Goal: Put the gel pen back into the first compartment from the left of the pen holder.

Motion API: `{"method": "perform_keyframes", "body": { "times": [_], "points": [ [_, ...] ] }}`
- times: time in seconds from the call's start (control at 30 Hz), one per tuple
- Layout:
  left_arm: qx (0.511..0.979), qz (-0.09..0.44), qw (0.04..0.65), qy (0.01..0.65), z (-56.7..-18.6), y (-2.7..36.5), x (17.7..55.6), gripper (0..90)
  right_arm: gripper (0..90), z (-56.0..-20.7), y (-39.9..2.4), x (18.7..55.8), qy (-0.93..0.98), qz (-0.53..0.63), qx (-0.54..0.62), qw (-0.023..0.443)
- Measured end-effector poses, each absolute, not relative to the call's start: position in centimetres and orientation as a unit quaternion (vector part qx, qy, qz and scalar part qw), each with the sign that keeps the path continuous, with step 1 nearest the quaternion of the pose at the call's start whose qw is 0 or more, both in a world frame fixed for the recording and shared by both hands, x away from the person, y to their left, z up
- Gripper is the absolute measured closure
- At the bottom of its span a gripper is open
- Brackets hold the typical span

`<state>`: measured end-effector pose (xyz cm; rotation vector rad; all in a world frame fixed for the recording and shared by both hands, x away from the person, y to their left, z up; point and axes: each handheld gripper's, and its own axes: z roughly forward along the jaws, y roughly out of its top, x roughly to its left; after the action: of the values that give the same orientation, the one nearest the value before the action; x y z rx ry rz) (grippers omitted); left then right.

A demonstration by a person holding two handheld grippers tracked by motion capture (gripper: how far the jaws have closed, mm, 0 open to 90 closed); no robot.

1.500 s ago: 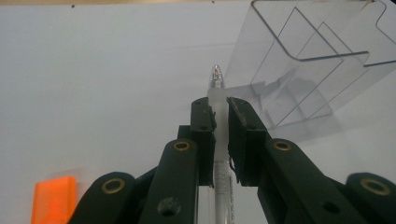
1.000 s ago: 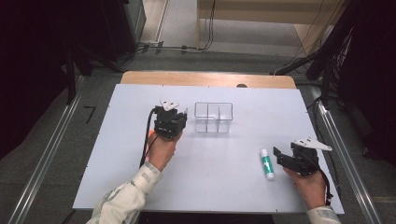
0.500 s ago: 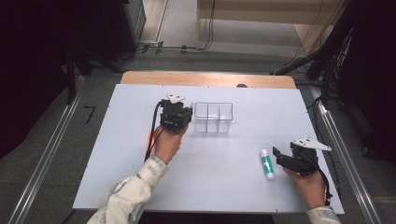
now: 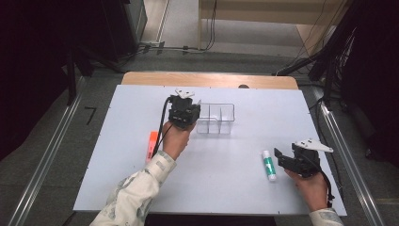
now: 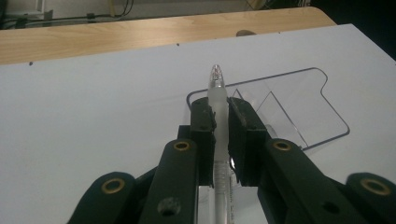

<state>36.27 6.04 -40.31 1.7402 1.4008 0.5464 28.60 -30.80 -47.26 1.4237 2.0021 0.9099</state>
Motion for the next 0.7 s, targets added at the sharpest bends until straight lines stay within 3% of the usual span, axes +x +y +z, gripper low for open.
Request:
{"method": "perform_keyframes", "body": {
  "times": [0.7],
  "points": [
    [0.694,0.215,0.396,0.561,-39.9,4.7,39.2,80.9,27.1,-47.2,-30.8,28.6,0.740,0.336,0.522,0.258]
  ]
}}
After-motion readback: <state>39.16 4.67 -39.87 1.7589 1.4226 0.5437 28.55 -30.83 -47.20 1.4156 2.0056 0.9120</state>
